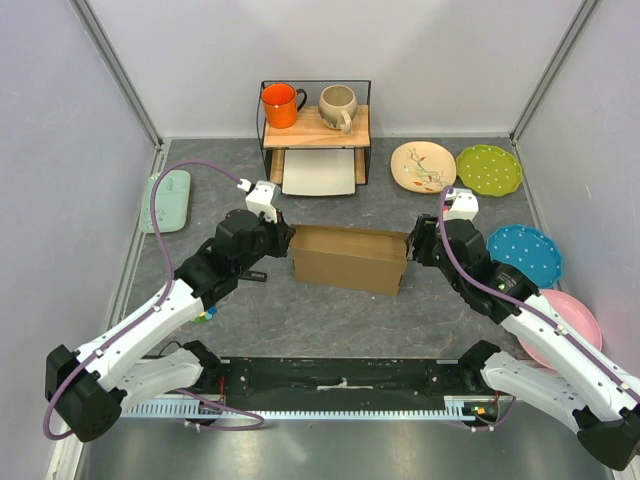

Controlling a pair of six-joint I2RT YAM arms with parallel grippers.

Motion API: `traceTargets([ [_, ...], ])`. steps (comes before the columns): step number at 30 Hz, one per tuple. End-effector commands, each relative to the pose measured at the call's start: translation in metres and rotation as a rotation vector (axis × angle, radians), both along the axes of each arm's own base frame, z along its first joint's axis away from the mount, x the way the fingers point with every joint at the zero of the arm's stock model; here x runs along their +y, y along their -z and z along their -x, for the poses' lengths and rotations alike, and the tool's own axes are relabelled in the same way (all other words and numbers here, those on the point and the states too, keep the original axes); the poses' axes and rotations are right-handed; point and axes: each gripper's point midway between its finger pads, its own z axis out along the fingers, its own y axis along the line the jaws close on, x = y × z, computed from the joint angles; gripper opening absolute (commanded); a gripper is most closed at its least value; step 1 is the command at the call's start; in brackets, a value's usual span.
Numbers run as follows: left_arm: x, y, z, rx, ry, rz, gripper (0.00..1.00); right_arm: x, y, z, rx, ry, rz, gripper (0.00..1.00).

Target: Fold the paper box

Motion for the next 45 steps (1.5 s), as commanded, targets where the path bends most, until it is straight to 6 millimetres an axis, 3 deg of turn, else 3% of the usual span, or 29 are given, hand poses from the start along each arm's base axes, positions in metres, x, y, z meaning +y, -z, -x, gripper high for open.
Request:
traceTargets([
  [1,-0.002,-0.022,-0.001,-0.030,0.003,0.037,0.20,0.002,-0.019,-0.003,-0.053,-0.007,-0.033,0.62],
  [7,0.000,-0.018,0.002,-0.023,0.007,0.031,0.24,0.000,-0.016,0.003,-0.040,-0.023,-0.021,0.61],
  [14,-0.001,-0.013,0.003,-0.011,0.006,0.030,0.23,-0.005,-0.003,0.009,-0.019,-0.029,0.006,0.40],
  [20,-0.001,-0.013,0.004,-0.009,0.007,0.037,0.23,-0.006,0.008,0.011,0.000,-0.037,0.027,0.33],
  [28,-0.002,-0.011,0.006,0.002,0.012,0.045,0.23,-0.003,0.023,0.017,0.033,-0.069,0.031,0.35],
  [36,-0.004,-0.008,0.006,0.014,0.016,0.047,0.23,-0.005,0.024,0.017,0.030,-0.062,0.028,0.18],
  [40,-0.004,-0.009,0.006,0.014,0.017,0.056,0.23,-0.005,0.030,0.018,0.046,-0.058,0.039,0.00],
  [45,-0.006,-0.008,0.008,0.021,0.025,0.069,0.23,-0.009,0.056,0.022,0.100,-0.024,0.036,0.00],
])
